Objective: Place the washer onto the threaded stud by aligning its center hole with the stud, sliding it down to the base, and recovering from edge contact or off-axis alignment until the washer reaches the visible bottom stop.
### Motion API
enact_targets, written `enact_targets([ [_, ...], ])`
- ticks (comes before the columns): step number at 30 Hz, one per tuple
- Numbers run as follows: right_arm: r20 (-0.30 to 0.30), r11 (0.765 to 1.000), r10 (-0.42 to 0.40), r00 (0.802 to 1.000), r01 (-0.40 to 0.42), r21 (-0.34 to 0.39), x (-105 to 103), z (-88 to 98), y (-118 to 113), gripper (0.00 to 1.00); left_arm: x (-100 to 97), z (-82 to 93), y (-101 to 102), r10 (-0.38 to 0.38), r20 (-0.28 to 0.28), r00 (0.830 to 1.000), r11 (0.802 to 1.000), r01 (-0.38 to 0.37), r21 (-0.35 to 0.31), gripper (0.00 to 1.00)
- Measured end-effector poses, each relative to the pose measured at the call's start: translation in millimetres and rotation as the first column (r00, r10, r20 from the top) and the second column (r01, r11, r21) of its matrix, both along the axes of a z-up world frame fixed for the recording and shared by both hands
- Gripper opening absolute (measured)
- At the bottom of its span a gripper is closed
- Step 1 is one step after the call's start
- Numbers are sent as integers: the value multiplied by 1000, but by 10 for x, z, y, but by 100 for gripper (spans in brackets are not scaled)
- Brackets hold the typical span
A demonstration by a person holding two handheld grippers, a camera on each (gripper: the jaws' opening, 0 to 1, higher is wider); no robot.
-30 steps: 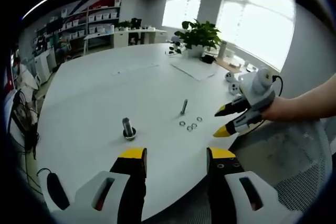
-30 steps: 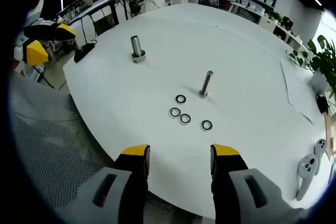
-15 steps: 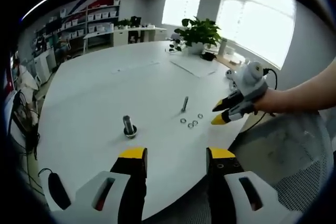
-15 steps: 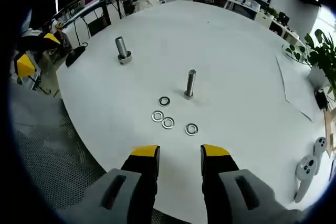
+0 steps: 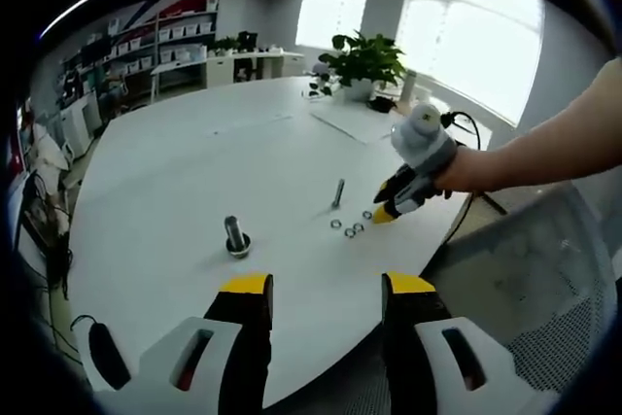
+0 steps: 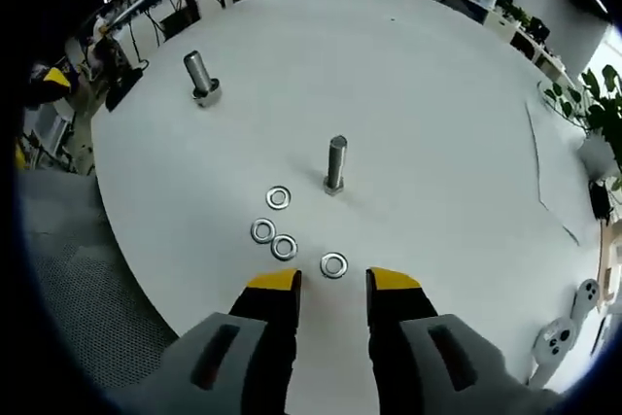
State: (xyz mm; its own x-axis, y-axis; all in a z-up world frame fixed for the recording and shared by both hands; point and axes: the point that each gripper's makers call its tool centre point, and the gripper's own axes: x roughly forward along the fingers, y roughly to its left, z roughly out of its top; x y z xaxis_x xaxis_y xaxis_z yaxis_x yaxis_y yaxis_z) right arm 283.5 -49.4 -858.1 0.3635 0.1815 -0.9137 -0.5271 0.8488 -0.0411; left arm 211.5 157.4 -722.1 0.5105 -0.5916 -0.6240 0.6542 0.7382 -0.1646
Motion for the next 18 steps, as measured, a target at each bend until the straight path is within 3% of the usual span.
enact_targets([
  [4, -46, 1000, 12, 999, -12, -13, 5, -89, -23, 28, 5, -6, 5, 2, -4, 1000, 1000, -2, -1, 43],
  [13, -65, 1000, 10, 998, -10, 7, 51, -104, -34, 23, -7, -20, -5, -1, -15, 1000, 1000, 1, -6, 43],
  [18, -75, 997, 80, 994, -80, 4, 46, -104, -25, 22, -21, -36, -5, -1, -22, 1000, 1000, 1, -5, 43],
])
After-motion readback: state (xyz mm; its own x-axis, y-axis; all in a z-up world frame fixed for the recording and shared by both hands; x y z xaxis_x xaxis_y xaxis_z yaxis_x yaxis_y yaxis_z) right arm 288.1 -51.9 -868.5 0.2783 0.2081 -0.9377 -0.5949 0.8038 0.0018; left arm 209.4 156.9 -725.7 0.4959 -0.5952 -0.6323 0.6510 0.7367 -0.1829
